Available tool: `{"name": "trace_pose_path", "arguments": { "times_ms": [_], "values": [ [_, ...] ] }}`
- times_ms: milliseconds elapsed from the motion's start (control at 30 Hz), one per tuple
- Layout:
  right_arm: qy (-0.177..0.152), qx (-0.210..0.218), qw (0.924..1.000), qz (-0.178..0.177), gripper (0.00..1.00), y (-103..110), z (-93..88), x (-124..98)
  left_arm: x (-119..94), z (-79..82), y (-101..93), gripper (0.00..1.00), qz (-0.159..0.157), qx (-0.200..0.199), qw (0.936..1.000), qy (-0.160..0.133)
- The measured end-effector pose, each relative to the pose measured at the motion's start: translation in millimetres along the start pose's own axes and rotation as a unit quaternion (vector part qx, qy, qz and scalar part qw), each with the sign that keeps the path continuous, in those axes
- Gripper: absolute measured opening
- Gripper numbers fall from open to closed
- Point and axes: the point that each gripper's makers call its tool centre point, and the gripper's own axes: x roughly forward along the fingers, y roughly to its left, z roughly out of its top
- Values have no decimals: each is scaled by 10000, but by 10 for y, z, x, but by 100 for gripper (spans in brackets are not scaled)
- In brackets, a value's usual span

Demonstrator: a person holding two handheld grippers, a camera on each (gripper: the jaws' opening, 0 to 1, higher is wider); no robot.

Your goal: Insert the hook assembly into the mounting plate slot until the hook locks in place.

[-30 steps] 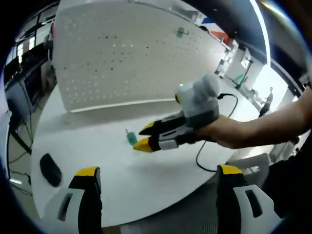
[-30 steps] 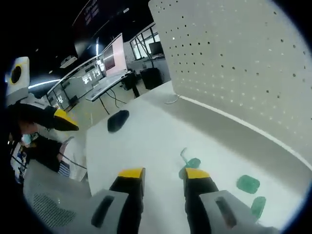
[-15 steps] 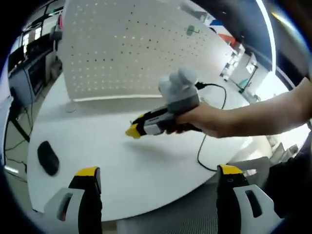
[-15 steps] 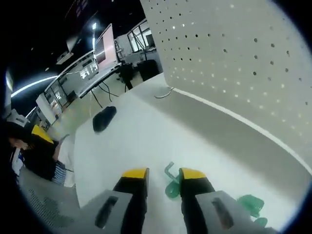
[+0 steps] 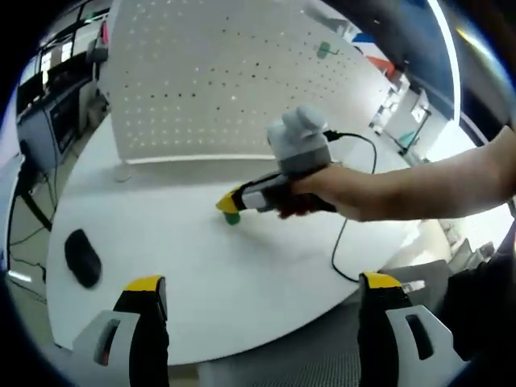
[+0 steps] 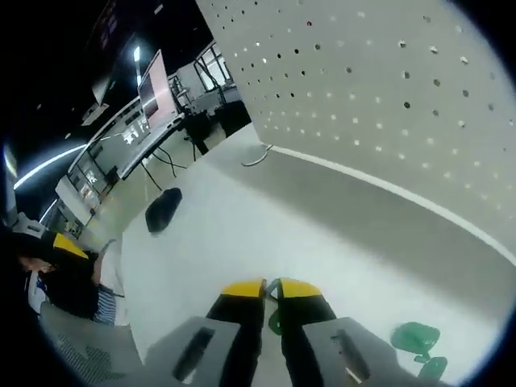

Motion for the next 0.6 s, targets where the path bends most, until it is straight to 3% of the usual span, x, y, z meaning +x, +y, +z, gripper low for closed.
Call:
{"name": "trace_pose_path", "arguments": {
  "times_ms": [333, 600],
  "values": [
    [-124, -60, 9999, -2, 0, -36, 18, -172, 32, 38, -54, 100, -76, 36, 10000, -39],
    [-675, 19, 9977, -37, 0, 7, 295, -496, -20, 196, -89, 100, -57, 170, 9996, -207]
  ]
}}
